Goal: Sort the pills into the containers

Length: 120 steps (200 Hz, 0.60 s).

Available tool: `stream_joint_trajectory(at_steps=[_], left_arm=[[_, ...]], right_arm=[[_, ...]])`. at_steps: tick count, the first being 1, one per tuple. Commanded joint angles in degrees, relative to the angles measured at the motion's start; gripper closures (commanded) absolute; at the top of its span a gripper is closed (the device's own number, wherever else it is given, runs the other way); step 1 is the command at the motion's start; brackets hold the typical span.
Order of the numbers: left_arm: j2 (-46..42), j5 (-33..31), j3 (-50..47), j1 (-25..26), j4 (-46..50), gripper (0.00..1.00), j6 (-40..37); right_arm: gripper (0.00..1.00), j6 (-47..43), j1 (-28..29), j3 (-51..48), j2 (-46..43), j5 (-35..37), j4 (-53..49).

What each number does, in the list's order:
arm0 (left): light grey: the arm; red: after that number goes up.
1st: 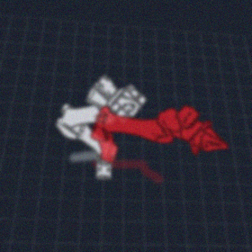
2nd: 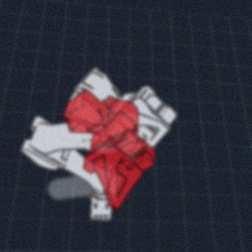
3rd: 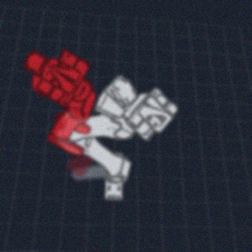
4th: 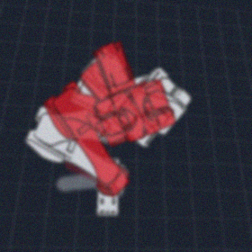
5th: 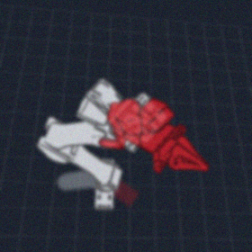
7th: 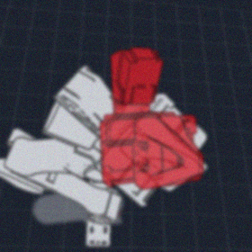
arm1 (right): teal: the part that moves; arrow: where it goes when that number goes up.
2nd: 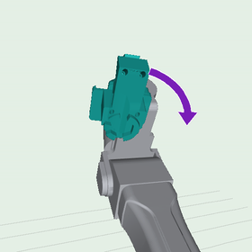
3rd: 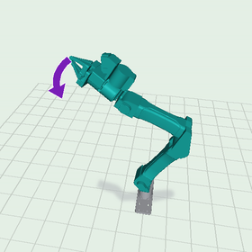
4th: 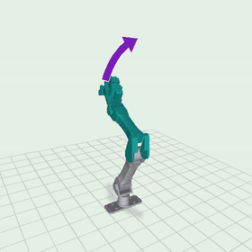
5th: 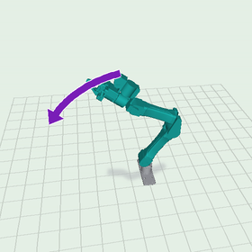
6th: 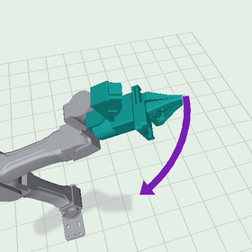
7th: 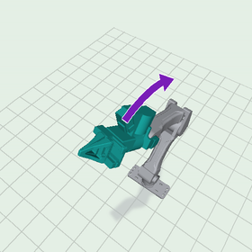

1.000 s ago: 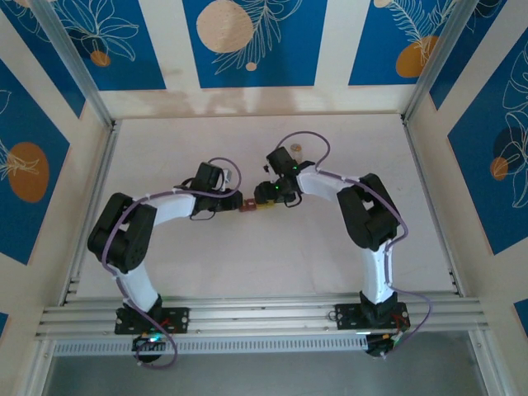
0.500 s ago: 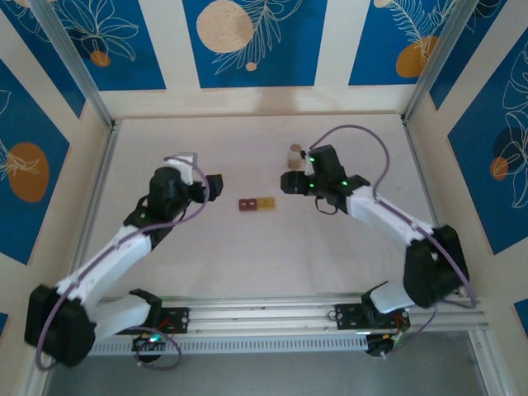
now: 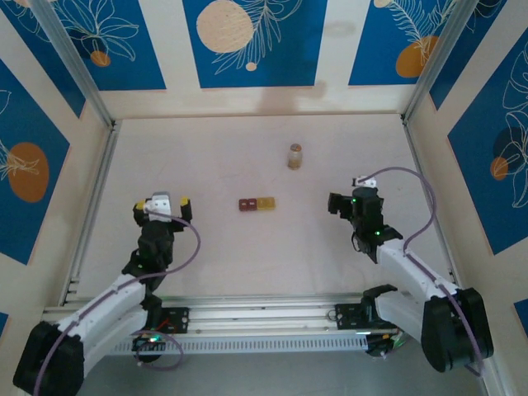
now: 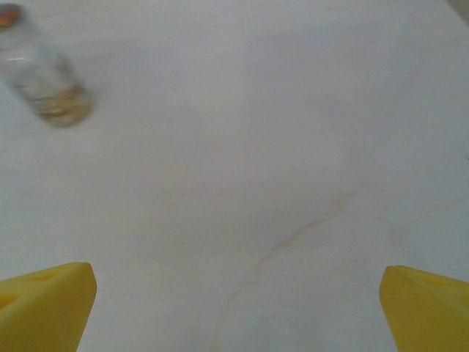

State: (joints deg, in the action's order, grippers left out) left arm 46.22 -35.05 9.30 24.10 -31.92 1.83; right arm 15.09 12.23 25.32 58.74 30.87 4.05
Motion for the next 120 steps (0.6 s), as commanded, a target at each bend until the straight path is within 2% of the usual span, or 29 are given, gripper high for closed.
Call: stream_joint_trajectory(at_steps=[1,20,26,44,58,90,103,111,120], left_arm=[[4.98,-5.57,-0.77,-0.67,-9.77,0.00,-4.79],[10.92,-5.91,-0.60,-1.19,-12.57,0.00,-5.27],[13.07,-5.82,-0.72,-1.37,-13.43,0.00,-5.09],[19.31,-5.96,-0.61,-1.60,-18.71,0.00,-6.80],[20.84,-4.07,0.91,-1.90,-17.12,0.00,-7.10],[27.44,-2.28,6.24,-3.10,-14.92,0.01,-8.32],[30.80,-0.94,7.55,-3.35,-17.94,0.00,-10.03],[32.73,-0.13,7.88,-3.50,-20.54,0.00,-11.04],[34.42,1.21,7.86,-3.85,-23.64,0.00,-11.87]], right_arm=[[0.01,1.71,-4.88,-0.28,3.42,-2.32,7.00],[0.01,6.07,-11.05,-1.52,10.51,-7.18,13.08],[0.01,7.31,-12.61,1.13,11.89,-8.26,8.39],[0.01,7.60,-15.41,3.45,15.95,-9.88,9.99],[0.01,7.06,-16.71,4.10,18.01,-9.88,13.19],[0.01,5.82,-17.25,3.97,21.40,-9.19,21.38],[0.01,4.57,-16.42,2.70,23.23,-7.77,27.79],[0.01,3.52,-15.44,3.07,22.50,-7.28,25.58],[0.01,0.71,-13.90,0.93,22.72,-7.62,31.22]])
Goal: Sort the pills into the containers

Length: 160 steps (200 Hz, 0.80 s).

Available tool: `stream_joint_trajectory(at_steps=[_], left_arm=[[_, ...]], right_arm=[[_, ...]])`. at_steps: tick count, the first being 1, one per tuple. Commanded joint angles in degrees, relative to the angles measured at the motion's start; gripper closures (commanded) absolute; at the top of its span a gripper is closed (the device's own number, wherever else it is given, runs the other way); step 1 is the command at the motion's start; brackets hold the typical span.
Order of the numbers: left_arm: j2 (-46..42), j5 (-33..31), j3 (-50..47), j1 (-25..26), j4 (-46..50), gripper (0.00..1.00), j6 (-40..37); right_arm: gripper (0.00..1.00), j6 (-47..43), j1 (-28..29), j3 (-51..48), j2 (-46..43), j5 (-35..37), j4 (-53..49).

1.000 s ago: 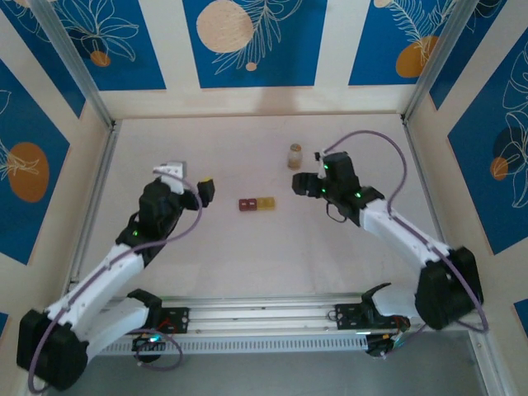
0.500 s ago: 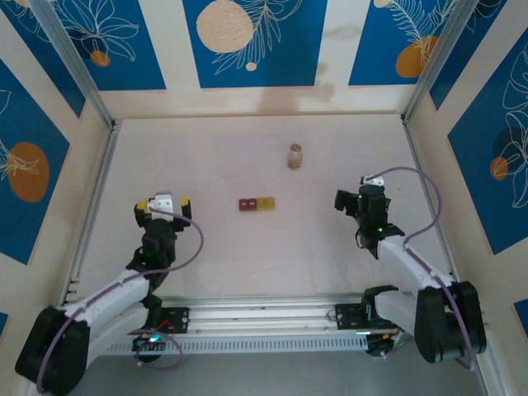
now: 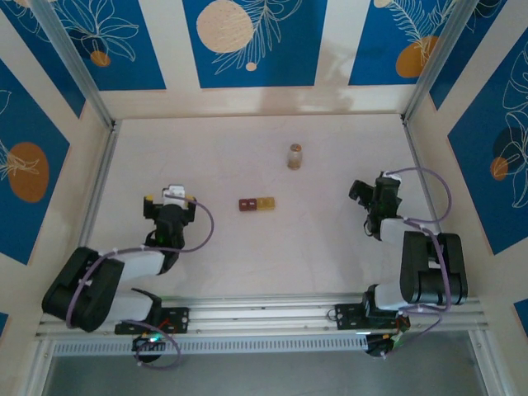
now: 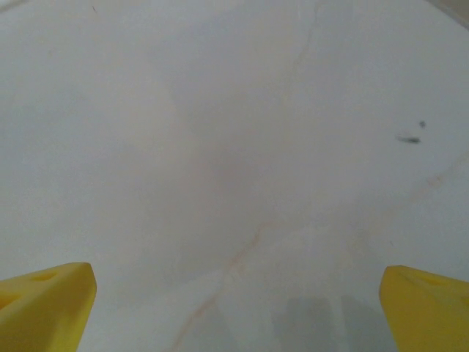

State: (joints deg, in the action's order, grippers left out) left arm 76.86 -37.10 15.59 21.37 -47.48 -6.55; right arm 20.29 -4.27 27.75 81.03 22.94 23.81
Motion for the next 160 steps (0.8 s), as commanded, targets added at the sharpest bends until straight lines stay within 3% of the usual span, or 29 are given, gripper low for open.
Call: stream_joint_trajectory(at_steps=[1,12,27,35,48,61,69,74,89,106,123,160], left_arm=[[4.02,3.48,1.60,-1.14,-8.33,0.00,-3.75],[4.89,3.69,2.65,-1.47,-7.66,0.00,-4.21],[5.29,5.57,4.23,-2.15,-4.64,0.00,-4.05],[5.41,6.76,4.64,-2.61,-3.84,0.00,-4.11],[5.40,8.39,5.06,-3.42,-2.91,0.00,-3.81],[5.47,10.42,4.69,-4.46,-2.92,0.00,-3.60],[9.03,16.20,2.17,-7.03,-11.53,0.00,-3.15],[11.79,16.59,0.04,-8.69,-19.65,0.01,-1.44],[15.42,22.28,-3.68,-15.54,-28.53,0.01,5.61],[12.06,23.43,-0.68,-17.37,-16.37,0.01,8.14],[12.52,28.77,5.58,-17.52,-5.71,0.01,5.75],[12.56,29.54,5.14,-17.46,-7.24,0.00,5.23]], right_arm=[[0.01,-4.79,2.91,-1.70,0.30,0.25,11.80],[0.01,-9.97,5.67,-6.25,1.51,-1.51,22.18],[0.01,-16.95,7.67,-10.08,5.57,-12.42,33.18],[0.01,-18.99,9.74,-10.92,8.51,-10.47,40.17],[0.01,-17.25,8.12,-9.64,4.60,-12.98,30.60],[0.01,-17.12,7.10,-9.40,6.25,-14.87,33.48],[0.01,-17.40,7.28,-8.06,5.19,-14.99,28.84],[0.01,-17.60,7.14,-7.58,5.65,-15.52,28.61],[0.01,-17.05,6.85,-5.98,5.74,-15.79,25.67],[0.01,-15.79,5.18,-4.39,6.04,-17.85,23.04],[0.01,-15.47,4.81,-4.09,6.07,-18.32,22.42],[0.01,-15.03,4.11,-3.64,6.24,-19.88,21.86]])
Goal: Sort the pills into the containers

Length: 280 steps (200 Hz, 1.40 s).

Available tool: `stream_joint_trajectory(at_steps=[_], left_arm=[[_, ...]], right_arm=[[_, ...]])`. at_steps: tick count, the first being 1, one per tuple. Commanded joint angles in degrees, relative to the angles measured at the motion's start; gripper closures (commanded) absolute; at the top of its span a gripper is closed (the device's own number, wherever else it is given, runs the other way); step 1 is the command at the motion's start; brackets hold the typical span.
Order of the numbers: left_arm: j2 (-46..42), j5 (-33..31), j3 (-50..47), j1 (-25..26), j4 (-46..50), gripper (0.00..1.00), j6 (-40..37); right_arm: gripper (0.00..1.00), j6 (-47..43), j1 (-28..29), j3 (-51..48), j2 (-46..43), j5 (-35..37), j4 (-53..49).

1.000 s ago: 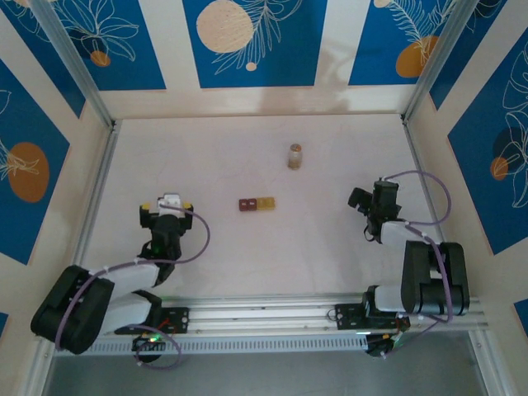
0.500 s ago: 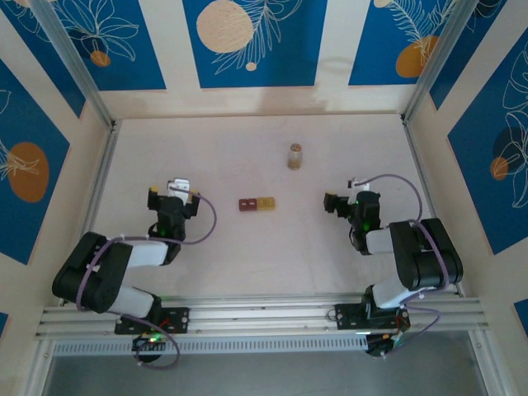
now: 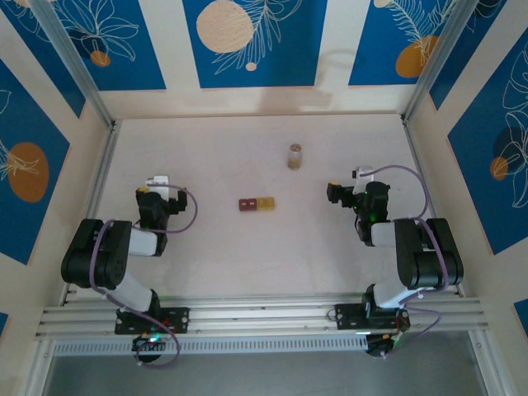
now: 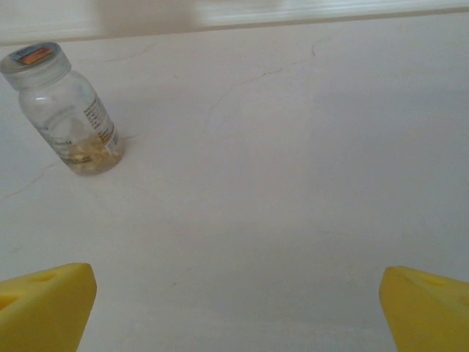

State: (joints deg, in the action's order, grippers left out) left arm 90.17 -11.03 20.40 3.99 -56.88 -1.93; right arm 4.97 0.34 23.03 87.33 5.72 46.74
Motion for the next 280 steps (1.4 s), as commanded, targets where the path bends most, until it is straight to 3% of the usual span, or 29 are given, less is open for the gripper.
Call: stream_joint_trajectory(at_steps=[1,16,32,280], left_arm=[[-0.81,3.42,0.33,-0.10,2.28,0.00,0.62],[-0.59,2.60,0.56,1.11,2.45,0.00,-0.74],[-0.69,6.36,0.42,1.60,2.31,0.00,-2.45],[-0.70,10.38,1.59,-0.42,4.68,0.00,-0.98]], right_arm=[[0.01,0.30,-0.55,1.11,-0.05,-2.74,-1.10],[0.01,0.30,-0.69,1.13,-0.06,-2.90,-1.11],[0.01,0.39,-0.69,1.10,-0.11,-2.99,-1.18],[0.01,0.38,-0.86,1.09,-0.10,-3.18,-1.28]])
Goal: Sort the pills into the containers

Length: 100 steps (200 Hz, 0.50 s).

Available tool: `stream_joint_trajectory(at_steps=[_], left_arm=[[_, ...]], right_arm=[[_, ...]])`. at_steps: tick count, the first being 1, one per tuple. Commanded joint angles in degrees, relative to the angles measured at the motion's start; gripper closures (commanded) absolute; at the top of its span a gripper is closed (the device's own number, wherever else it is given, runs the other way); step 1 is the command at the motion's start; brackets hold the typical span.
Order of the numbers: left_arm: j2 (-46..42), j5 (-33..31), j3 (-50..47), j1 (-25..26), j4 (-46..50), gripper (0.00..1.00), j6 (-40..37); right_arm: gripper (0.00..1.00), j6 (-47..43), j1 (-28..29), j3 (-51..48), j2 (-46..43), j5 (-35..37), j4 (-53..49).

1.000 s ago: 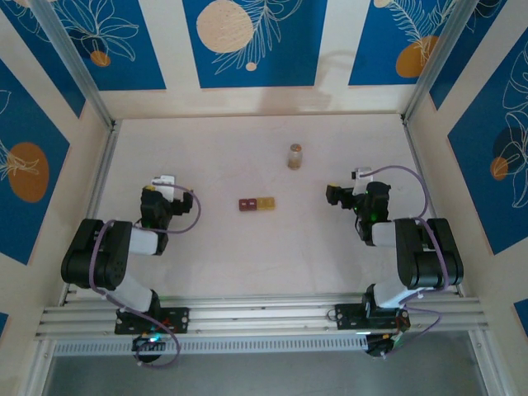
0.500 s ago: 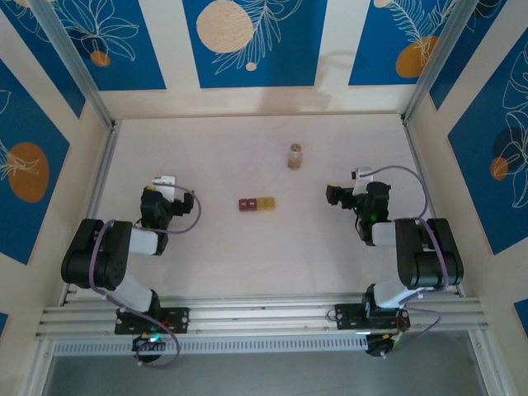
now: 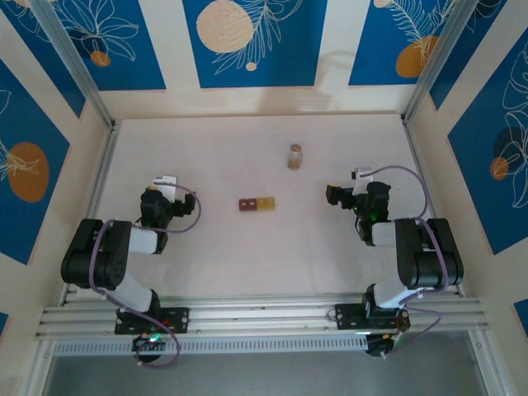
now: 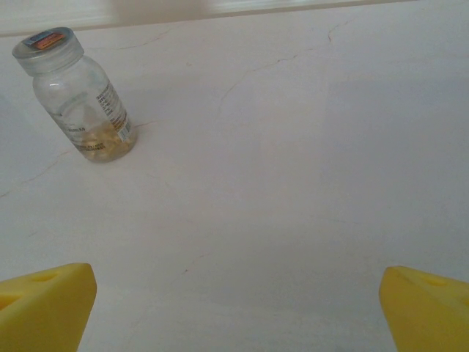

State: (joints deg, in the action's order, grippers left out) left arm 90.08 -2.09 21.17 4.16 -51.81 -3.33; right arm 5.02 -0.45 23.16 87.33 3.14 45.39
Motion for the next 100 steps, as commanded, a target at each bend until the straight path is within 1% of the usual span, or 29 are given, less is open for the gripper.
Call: stream_joint_trajectory(at_steps=[1,100], left_arm=[[-0.61,1.46,0.82,-0.58,-0.39,0.00,0.38],[-0.69,1.21,0.70,-0.61,-0.60,0.00,0.26]], right_arm=[[0.01,0.30,-0.03,0.94,-0.12,-0.59,0.07],[0.01,0.34,-0.08,1.00,-0.14,-0.62,0.10]])
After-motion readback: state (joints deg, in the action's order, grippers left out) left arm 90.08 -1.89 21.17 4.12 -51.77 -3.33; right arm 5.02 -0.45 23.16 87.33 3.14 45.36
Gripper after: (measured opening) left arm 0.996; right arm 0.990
